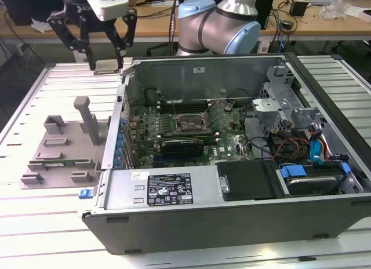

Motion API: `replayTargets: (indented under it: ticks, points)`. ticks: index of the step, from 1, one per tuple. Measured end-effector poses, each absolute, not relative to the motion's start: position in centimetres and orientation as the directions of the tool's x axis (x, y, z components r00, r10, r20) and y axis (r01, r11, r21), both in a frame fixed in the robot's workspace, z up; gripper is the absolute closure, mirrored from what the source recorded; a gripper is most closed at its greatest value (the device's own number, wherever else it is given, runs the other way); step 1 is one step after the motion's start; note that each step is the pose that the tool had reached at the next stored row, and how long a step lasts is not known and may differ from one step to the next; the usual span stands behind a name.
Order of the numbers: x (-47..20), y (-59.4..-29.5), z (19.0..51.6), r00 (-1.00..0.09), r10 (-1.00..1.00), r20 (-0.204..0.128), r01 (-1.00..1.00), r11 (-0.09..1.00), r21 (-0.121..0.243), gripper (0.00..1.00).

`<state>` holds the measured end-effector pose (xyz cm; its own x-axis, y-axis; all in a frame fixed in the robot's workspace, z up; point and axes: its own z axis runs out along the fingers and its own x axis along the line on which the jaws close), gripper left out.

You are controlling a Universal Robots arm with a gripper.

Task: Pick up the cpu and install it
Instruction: 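Pick up the cpu and move it towards the insertion slot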

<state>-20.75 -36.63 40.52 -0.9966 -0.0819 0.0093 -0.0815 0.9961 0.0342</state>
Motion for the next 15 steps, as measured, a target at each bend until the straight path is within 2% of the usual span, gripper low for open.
replayTargets:
  ticks: [15]
  points:
    - [-15.0,-36.7,40.5,-0.997,-0.082,0.010,-0.081,0.996,0.034,0.45]
